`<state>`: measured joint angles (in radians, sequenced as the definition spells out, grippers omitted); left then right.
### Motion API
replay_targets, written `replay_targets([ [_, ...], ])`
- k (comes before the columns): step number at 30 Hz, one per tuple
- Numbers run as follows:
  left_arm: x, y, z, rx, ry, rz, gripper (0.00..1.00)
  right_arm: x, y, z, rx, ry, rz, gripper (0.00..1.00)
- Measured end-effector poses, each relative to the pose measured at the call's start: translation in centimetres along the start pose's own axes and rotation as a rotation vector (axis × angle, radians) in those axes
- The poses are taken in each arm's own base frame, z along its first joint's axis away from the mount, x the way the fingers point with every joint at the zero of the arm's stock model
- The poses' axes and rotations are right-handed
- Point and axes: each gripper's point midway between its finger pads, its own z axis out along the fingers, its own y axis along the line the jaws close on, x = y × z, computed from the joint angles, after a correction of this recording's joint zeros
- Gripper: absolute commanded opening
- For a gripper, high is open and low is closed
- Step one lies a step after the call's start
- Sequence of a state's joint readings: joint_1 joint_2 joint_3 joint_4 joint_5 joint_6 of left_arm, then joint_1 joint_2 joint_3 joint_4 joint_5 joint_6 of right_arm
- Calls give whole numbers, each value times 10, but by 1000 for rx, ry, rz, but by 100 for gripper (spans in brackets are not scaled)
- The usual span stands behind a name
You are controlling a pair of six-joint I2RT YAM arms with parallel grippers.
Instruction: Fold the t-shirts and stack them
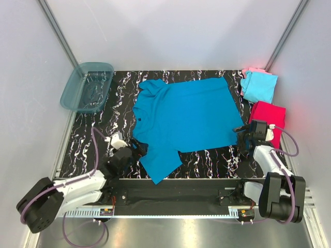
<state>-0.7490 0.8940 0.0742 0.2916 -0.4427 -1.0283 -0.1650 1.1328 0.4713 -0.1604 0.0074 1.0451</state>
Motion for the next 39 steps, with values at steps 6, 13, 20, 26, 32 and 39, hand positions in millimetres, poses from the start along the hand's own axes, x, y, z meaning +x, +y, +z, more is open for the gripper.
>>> replay_targets([
  [6, 1, -10, 12, 0, 5, 9, 81, -11, 11, -12, -40, -35, 10, 71],
  [13, 13, 0, 15, -42, 50, 42, 0, -12, 11, -12, -38, -36, 15, 71],
  [20, -11, -12, 1, -53, 9, 45, 0, -11, 7, -13, -22, -30, 19, 70],
  [26, -55, -39, -16, -25, -80, 52, 0, -15, 5, -21, -18, -50, 23, 70],
  [32, -56, -30, -15, -74, -59, 76, 0, -20, 1, -27, 0, -65, 34, 70],
  [39, -30, -4, -18, -151, 40, 66, 0, -27, 10, -39, -15, -77, 40, 69],
])
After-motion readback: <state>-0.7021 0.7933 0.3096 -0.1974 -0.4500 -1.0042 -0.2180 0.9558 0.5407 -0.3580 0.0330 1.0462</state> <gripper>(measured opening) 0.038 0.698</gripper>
